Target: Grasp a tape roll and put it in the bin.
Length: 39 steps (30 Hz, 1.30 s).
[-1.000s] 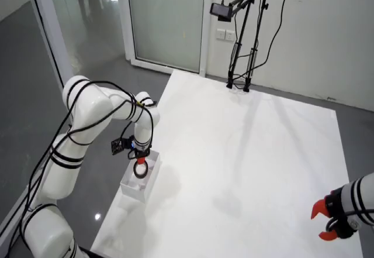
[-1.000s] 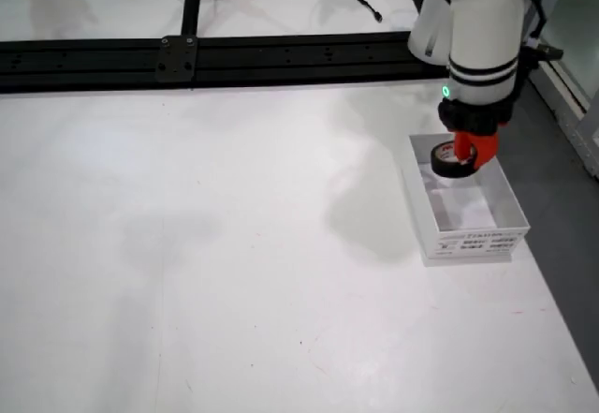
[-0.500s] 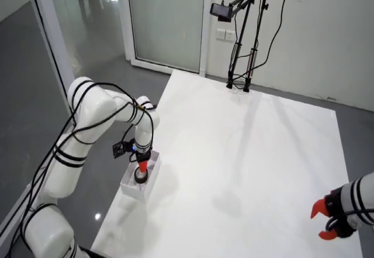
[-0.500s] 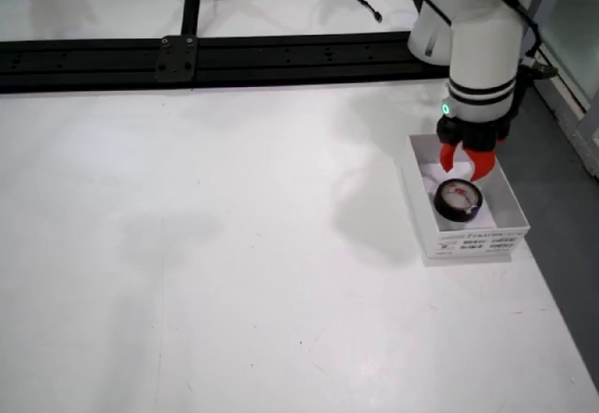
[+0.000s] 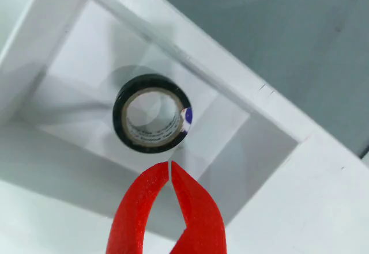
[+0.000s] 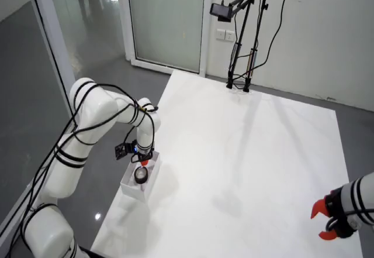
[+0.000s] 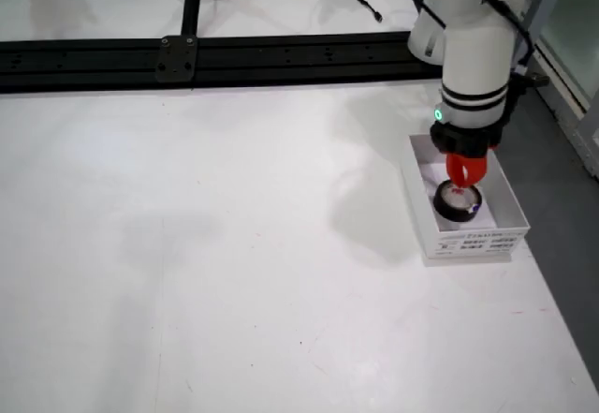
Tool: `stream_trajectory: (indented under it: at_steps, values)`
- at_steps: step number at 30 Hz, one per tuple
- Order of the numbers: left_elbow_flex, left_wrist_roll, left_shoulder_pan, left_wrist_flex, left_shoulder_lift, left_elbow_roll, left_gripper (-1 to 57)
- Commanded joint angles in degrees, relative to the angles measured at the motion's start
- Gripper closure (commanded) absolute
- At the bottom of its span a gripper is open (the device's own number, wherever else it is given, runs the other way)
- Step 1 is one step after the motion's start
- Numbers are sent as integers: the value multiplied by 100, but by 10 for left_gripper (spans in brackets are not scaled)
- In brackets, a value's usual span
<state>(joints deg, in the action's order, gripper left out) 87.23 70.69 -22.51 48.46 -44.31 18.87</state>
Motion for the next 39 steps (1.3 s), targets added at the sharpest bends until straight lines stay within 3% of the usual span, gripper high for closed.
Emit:
stream_trajectory:
  at_steps: [1, 9, 19, 39]
  values:
    - [-22, 24, -764, 454, 380, -111, 570]
    - [-22, 24, -1362, 1140, 1461, 73, 570]
    - [-22, 32, -1986, 1702, 2568, 65, 570]
    - [-22, 32, -3831, 1720, 3139, 56, 570]
